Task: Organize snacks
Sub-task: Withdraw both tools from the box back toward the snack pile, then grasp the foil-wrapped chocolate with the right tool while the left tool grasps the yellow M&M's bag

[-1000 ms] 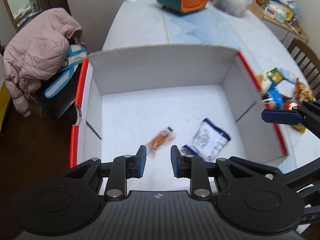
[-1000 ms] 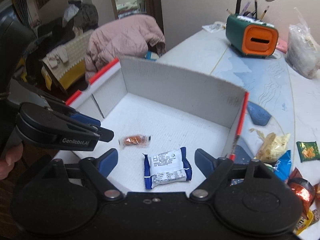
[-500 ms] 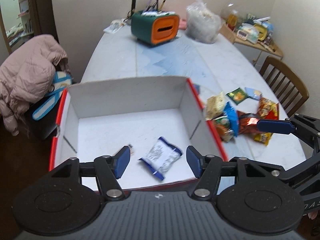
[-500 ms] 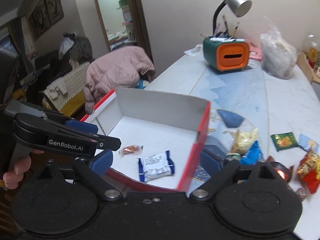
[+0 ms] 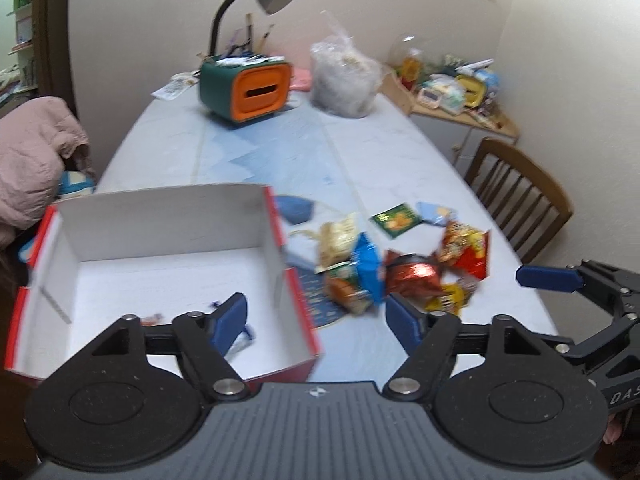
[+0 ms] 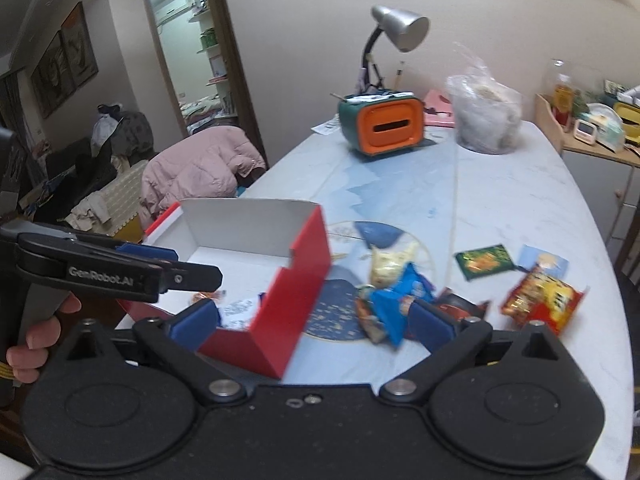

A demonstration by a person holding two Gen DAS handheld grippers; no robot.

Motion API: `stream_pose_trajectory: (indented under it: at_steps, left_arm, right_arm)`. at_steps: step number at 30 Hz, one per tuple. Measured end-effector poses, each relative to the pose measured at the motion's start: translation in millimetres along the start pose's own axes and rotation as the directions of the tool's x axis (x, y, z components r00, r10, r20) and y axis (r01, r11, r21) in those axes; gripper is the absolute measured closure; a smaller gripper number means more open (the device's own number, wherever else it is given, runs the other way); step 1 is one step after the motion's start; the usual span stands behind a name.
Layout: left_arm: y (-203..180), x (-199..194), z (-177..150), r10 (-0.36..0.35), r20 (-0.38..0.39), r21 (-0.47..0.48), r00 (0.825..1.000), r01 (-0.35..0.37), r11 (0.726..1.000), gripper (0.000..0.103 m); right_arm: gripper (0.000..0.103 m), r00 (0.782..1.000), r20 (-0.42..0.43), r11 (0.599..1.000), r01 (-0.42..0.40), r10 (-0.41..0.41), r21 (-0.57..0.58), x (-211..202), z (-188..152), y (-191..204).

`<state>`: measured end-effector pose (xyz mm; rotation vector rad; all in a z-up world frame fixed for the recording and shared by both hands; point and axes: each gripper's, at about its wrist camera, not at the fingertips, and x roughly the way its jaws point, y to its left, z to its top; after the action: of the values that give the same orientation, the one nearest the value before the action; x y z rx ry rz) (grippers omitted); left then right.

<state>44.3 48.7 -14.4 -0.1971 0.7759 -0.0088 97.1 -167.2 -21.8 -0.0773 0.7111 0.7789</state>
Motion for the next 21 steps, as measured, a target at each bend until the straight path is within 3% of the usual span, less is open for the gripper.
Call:
stream_pose_trajectory:
  at_steps: [13, 21]
  left_arm:
    - [-83, 62, -1, -0.036, -0.089, 0.037, 0.995, 0.04, 0.999, 0.025]
    - [-129, 109, -10, -0.062, -0.16, 0.095, 0.985, 0.078, 0.992, 0.025]
  right_arm:
    - [0.0, 0.99, -0.061, 0.989, 0.126, -0.131, -0.077, -12, -32, -93]
    - [0.005, 0.983, -0.111, 0.977, 0.128, -0.148, -0.17, 7, -44, -146]
